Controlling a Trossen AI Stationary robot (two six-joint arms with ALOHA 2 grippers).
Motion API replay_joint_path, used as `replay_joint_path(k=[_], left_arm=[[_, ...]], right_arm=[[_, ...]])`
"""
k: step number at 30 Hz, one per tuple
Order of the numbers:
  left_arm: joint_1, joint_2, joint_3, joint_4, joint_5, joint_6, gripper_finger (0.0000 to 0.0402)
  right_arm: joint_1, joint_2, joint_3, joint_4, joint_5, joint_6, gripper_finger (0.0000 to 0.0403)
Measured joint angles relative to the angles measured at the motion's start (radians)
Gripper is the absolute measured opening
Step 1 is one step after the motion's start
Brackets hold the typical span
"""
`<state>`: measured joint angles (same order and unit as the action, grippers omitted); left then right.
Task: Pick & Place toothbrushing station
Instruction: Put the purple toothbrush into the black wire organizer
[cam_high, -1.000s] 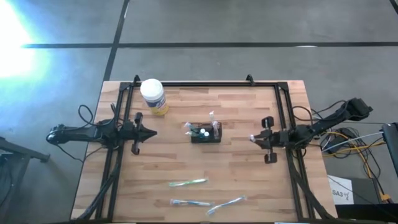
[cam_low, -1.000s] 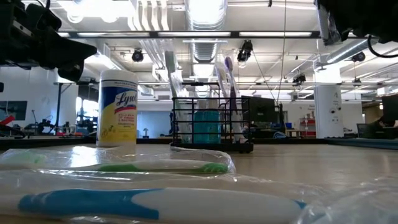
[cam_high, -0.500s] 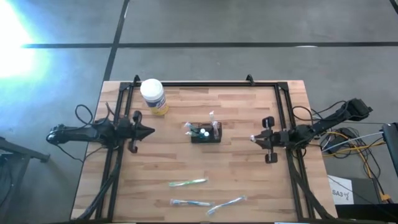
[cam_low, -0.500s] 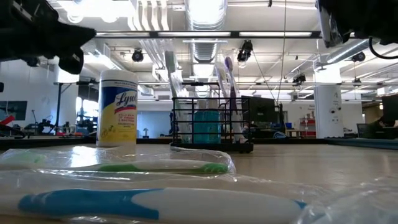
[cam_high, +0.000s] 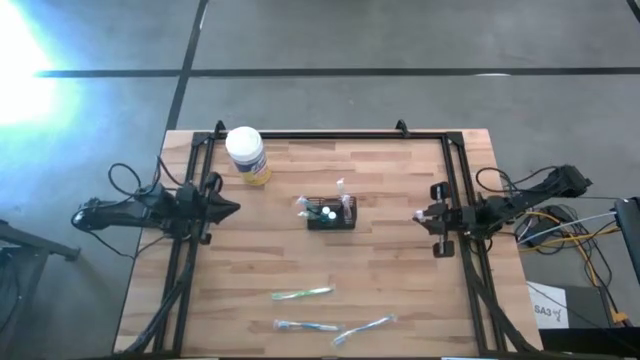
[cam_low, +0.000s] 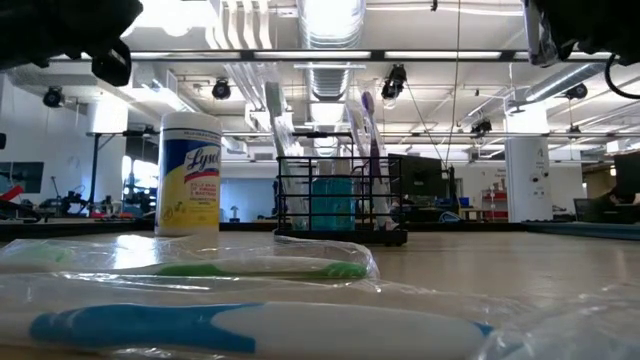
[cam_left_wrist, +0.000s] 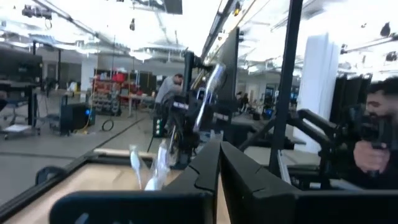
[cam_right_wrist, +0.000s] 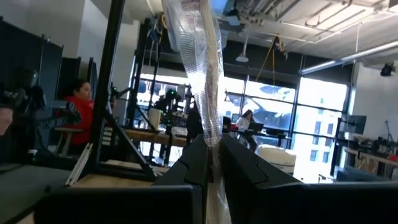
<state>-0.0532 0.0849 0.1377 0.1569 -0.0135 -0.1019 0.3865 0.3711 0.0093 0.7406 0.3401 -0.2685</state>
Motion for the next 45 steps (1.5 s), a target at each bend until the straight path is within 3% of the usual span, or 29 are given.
replay_joint_path(k=[10,19,29,35,45], left_arm=[[0.0,0.003,-0.011,-0.047,-0.002,-0.001,0.0009],[0.001,0.079,0.029,0.008,-0.047,-0.053,0.0004],[0.0,0.391,0.209,0.015,-0.048,0.042,0.0003],[0.0,0.552,0.272,0.279,0.089,0.107,0.0011],[0.0,0.756,0.402,0.291,0.094,0.106,0.0015]], right_arm=[[-0.032,-0.371,0.0,-0.411,0.003,0.084,0.0023],[-0.044,-0.341,0.001,-0.419,-0.01,0.074,0.0023],[-0.045,-0.305,0.001,-0.364,-0.007,0.082,0.0023],[-0.045,-0.184,0.0,-0.196,-0.007,0.08,0.0023],[-0.045,0.063,0.025,0.018,-0.009,0.061,0.0023]])
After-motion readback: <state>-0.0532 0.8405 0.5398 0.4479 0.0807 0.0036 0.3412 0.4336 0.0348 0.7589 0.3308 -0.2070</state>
